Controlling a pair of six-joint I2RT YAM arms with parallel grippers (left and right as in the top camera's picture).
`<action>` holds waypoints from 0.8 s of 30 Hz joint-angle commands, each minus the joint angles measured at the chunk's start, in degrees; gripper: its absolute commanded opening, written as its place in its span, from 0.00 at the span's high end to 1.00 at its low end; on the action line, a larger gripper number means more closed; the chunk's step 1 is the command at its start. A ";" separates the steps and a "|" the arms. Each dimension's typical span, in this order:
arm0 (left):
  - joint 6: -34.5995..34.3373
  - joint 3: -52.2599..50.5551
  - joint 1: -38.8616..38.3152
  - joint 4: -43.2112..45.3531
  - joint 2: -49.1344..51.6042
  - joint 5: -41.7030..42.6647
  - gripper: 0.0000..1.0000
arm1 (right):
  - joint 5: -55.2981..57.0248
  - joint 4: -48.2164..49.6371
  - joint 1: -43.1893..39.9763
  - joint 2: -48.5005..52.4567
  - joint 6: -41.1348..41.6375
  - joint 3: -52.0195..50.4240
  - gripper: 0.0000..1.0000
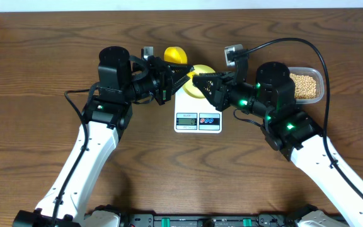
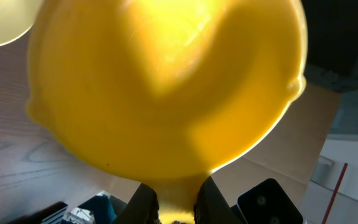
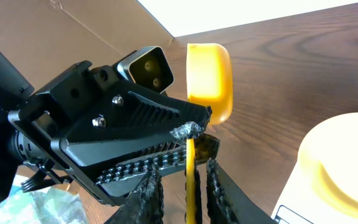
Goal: Scoop item into bowl and weigh 50g on scale
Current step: 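Grasp the scoop handle with the right gripper and release left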
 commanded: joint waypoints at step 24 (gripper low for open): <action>0.55 0.94 -1.03 0.26 -0.81 1.70 0.85 | 0.79 -0.26 1.14 -0.22 -0.52 1.07 0.99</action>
